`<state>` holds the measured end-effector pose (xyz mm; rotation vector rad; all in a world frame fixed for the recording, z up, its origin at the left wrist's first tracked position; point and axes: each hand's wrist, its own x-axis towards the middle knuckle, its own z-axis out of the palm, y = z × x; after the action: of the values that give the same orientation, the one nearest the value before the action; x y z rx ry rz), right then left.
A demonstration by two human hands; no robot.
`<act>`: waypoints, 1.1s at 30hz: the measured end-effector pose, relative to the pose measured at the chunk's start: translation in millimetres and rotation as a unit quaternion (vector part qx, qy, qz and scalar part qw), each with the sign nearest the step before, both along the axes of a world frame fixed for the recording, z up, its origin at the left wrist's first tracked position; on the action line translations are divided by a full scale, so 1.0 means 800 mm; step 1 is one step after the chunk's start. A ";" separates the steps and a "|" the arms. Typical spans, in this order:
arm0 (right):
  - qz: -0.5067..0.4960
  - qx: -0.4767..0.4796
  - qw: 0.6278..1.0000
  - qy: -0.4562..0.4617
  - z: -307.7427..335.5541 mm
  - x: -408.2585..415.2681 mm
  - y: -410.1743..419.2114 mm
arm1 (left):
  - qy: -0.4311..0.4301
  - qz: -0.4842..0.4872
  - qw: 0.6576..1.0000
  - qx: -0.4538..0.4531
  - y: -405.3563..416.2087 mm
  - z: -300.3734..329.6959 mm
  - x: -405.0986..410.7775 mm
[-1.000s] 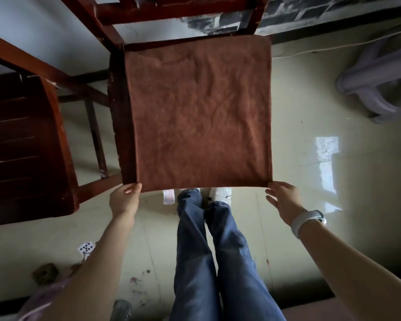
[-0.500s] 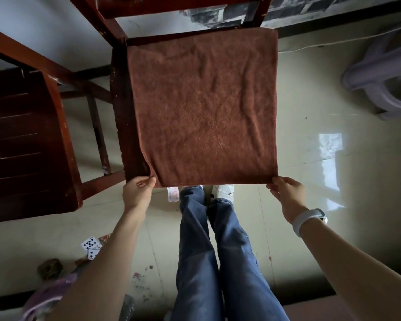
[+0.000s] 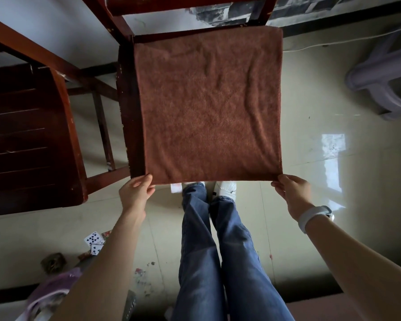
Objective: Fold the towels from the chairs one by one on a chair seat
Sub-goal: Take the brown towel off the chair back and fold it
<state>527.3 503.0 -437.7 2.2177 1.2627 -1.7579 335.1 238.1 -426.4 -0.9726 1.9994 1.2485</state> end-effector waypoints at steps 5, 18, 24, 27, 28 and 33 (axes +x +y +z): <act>-0.021 -0.003 0.999 0.033 0.007 0.004 0.002 | 0.010 0.022 0.999 0.024 -0.010 0.010 -0.005; -0.102 0.009 0.993 0.056 0.042 -0.013 0.005 | 0.044 0.079 0.996 0.014 0.005 0.033 -0.007; -0.012 0.081 0.990 0.117 0.090 -0.029 0.019 | 0.126 0.010 0.992 0.032 0.025 0.082 -0.032; 0.030 0.098 0.979 0.174 0.136 -0.049 0.038 | 0.140 -0.011 0.986 0.086 0.034 0.128 -0.053; 0.039 0.102 0.976 0.190 0.153 -0.057 0.044 | 0.144 -0.019 0.984 0.104 0.037 0.144 -0.059; 0.214 0.270 0.927 0.149 0.239 -0.092 0.069 | 0.185 -0.078 0.963 0.177 0.055 0.232 -0.093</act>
<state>453.3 558.2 -246.6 1.6855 2.3282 -1.7535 260.8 282.3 -241.1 -0.4229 1.9742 1.7184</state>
